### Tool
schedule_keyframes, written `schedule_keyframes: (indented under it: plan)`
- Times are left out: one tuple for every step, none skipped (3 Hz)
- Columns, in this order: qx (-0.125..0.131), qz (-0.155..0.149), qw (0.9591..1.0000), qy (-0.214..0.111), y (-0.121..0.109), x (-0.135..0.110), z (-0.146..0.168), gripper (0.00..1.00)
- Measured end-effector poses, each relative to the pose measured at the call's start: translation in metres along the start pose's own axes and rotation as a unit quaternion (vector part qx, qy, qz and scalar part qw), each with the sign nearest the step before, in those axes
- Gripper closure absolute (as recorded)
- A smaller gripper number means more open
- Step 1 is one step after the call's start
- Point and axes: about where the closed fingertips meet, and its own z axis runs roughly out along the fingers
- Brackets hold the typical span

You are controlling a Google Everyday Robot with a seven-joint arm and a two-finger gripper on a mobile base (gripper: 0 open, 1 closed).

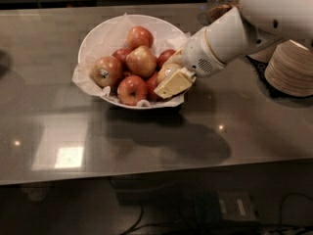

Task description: Pick apple from white bowl

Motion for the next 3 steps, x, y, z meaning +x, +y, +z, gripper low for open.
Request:
schedule_keyframes:
  plan:
    - [-0.008, -0.007, 0.9991, -0.040, -0.009, -0.009, -0.024, 1.00]
    - [-0.023, -0.040, 0.9912, -0.124, -0.028, -0.036, -0.087, 1.00]
    - [-0.028, -0.055, 0.9855, -0.158, -0.037, -0.048, -0.116, 1.00]
